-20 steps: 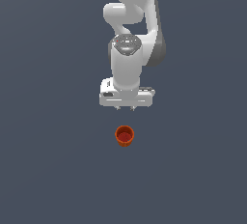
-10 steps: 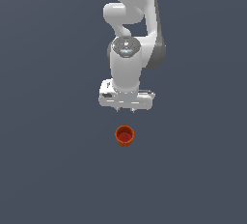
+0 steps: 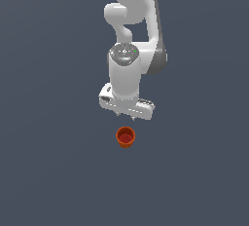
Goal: Pick up the object and move it to a goal position.
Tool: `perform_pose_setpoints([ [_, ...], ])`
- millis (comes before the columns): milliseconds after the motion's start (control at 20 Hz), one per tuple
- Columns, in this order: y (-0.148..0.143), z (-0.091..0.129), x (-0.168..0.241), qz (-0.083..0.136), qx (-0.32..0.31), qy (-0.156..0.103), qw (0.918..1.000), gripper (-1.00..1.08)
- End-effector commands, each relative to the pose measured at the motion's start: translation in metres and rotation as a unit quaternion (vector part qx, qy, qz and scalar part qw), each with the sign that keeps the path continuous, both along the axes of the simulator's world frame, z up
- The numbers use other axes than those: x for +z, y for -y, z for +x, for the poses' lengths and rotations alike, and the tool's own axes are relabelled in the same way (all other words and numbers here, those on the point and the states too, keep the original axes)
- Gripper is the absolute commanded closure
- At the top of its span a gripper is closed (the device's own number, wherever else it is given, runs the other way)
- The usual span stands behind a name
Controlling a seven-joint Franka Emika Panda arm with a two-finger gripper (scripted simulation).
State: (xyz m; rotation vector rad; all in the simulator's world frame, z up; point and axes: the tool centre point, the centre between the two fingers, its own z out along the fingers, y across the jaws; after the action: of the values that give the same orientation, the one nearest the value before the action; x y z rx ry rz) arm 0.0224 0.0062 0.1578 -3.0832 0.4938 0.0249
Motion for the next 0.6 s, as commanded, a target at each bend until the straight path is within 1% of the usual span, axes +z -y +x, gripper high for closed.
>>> perform_pose_setpoints([
  [0,0.001,0.006,-0.003,0.002,-0.037,0.001,0.9993,-0.20],
  [250,0.002,0.018,-0.010,0.006,-0.112,0.002,0.9937,-0.20],
  [400,0.003,0.025,-0.014,0.009,-0.156,0.003,0.9877,-0.20],
  [550,0.003,0.032,-0.019,0.011,-0.200,0.003,0.9798,-0.20],
])
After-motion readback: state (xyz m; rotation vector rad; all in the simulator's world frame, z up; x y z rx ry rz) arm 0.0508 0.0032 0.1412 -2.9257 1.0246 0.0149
